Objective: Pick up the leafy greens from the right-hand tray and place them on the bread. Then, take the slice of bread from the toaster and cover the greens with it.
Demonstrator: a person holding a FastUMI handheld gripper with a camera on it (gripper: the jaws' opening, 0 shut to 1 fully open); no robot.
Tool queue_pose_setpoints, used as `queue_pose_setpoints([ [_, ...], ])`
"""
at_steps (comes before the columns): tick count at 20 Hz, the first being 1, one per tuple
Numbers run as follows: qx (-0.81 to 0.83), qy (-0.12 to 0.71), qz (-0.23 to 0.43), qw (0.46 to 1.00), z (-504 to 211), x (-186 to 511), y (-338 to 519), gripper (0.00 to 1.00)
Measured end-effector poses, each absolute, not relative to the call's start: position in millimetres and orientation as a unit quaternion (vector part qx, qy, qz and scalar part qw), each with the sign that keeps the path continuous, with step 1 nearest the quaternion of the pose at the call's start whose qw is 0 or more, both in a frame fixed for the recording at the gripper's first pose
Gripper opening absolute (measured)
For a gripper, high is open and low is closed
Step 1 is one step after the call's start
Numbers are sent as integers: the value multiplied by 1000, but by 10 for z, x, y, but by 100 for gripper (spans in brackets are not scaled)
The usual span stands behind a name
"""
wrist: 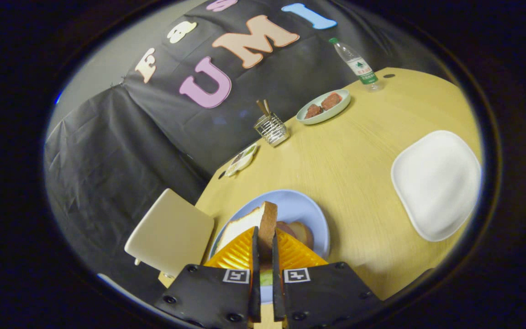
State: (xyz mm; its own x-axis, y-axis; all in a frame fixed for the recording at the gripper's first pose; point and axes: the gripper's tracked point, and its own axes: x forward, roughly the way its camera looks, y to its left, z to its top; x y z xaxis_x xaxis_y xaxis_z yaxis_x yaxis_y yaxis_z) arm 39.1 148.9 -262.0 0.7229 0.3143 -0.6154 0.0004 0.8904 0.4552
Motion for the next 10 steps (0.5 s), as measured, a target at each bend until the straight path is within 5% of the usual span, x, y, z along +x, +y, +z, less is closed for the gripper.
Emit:
queue_pose_setpoints([
  [7, 151, 361, 75, 917, -2609, 382, 1348, 48],
  [10, 114, 332, 87, 932, -2434, 399, 1316, 74],
])
